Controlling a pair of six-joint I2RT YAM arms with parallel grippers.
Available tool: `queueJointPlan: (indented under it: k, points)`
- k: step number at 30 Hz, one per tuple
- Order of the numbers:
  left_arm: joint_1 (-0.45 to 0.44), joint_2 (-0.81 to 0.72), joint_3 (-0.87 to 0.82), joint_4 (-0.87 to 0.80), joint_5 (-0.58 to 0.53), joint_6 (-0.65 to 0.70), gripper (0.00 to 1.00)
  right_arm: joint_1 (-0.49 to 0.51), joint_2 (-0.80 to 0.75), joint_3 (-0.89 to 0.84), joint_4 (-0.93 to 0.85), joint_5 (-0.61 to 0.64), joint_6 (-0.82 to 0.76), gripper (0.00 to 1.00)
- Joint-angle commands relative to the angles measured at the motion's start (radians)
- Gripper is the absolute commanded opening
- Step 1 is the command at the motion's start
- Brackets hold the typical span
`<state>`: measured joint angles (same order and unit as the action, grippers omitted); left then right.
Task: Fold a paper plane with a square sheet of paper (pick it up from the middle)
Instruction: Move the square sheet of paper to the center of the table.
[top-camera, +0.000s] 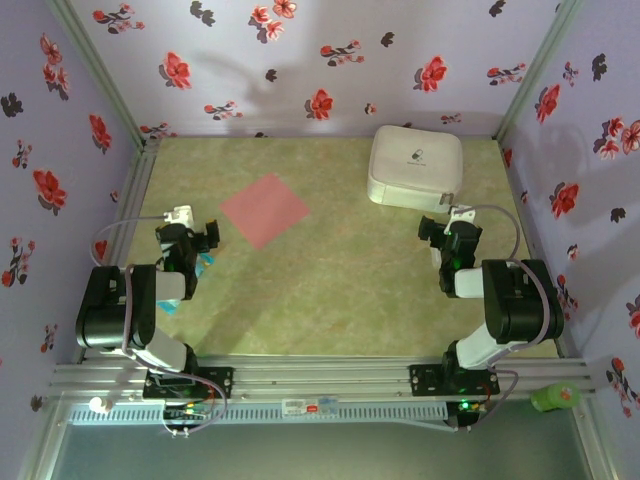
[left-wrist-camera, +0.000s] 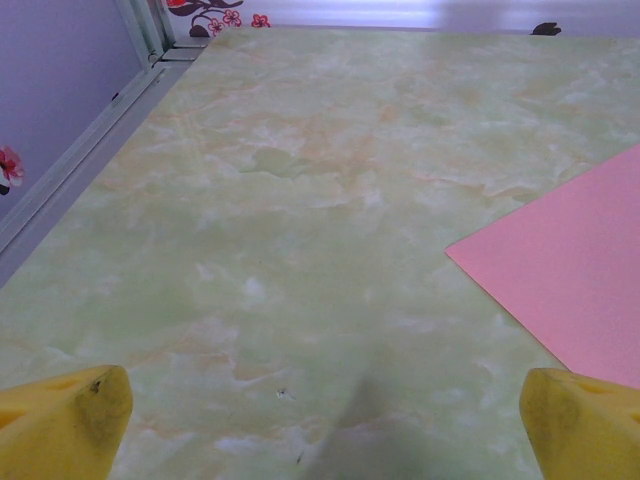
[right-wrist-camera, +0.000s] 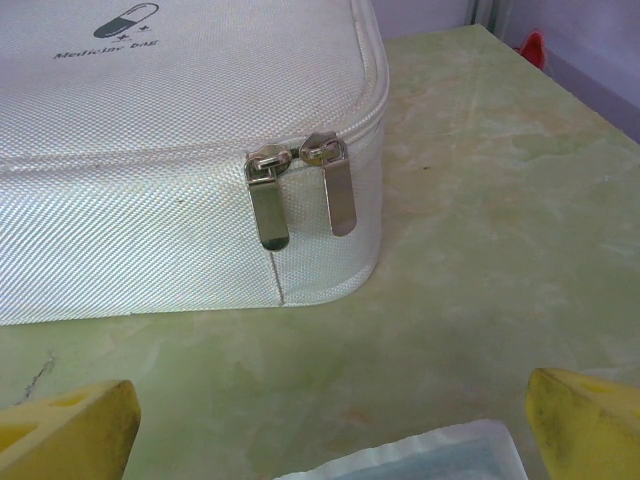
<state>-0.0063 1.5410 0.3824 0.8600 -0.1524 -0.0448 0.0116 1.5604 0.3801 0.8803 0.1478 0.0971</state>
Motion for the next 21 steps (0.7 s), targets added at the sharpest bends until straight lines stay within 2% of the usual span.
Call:
queueJointPlan:
  k: [1, 5, 8, 9, 13, 15, 17, 21]
  points:
    - [0.006, 0.004, 0.008, 0.033, 0.011, 0.019, 1.0, -0.004, 0.003, 0.022, -0.017, 0.002, -0.008, 0.99]
    - [0.007, -0.002, -0.04, 0.117, 0.025, 0.019, 1.0, -0.004, -0.001, 0.014, -0.007, 0.002, -0.01, 0.99]
    - [0.006, 0.001, 0.01, 0.027, 0.036, 0.027, 1.0, -0.007, -0.001, 0.014, -0.002, -0.029, -0.013, 0.99]
    - [0.006, -0.001, 0.009, 0.026, 0.043, 0.029, 1.0, -0.007, -0.006, 0.017, -0.011, -0.057, -0.026, 0.99]
    - [0.006, -0.044, -0.028, 0.063, 0.052, 0.03, 1.0, -0.005, -0.072, 0.006, -0.042, -0.04, -0.022, 0.99]
    - [0.007, -0.093, -0.025, 0.014, 0.046, 0.027, 1.0, -0.005, -0.126, 0.035, -0.14, -0.056, -0.02, 0.99]
    - [0.007, -0.143, 0.007, -0.093, 0.018, 0.02, 1.0, -0.005, -0.199, 0.086, -0.313, -0.049, 0.019, 0.99]
    - [0.007, -0.238, 0.113, -0.375, -0.121, -0.11, 1.0, -0.005, -0.334, 0.177, -0.587, -0.047, 0.12, 0.99]
